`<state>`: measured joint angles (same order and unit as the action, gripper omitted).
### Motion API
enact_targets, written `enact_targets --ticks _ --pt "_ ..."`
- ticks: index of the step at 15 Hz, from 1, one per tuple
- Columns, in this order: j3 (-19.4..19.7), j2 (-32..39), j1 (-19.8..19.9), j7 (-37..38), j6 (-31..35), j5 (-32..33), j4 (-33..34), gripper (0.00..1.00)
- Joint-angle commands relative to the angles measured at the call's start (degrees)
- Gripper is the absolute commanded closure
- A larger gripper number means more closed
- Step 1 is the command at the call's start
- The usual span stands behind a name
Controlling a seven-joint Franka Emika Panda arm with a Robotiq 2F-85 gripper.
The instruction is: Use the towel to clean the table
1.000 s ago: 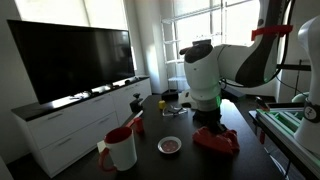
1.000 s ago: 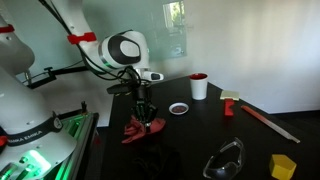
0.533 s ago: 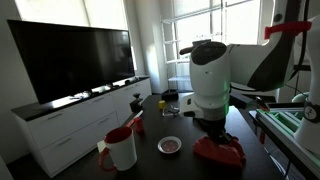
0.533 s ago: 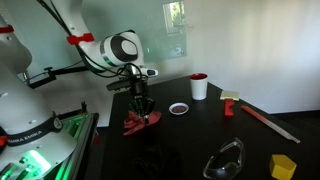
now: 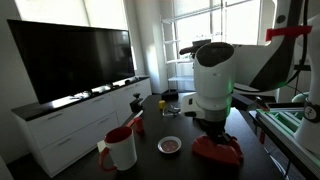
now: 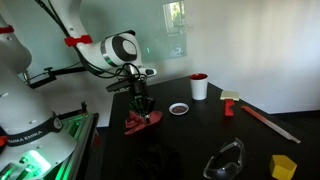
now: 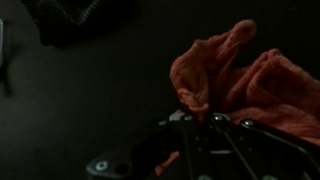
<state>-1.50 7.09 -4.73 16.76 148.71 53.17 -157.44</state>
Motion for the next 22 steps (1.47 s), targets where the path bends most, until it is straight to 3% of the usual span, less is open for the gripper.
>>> enact_targets --ticks 1,9,22 --pt "2.2 -0.26 3.04 2.05 1.71 4.42 0.0 0.98" --pt "5.92 -0.66 9.9 -0.12 4.14 4.57 0.14 0.98" --pt "-3.55 1.24 8.34 2.04 4.57 3.27 0.3 0.98"
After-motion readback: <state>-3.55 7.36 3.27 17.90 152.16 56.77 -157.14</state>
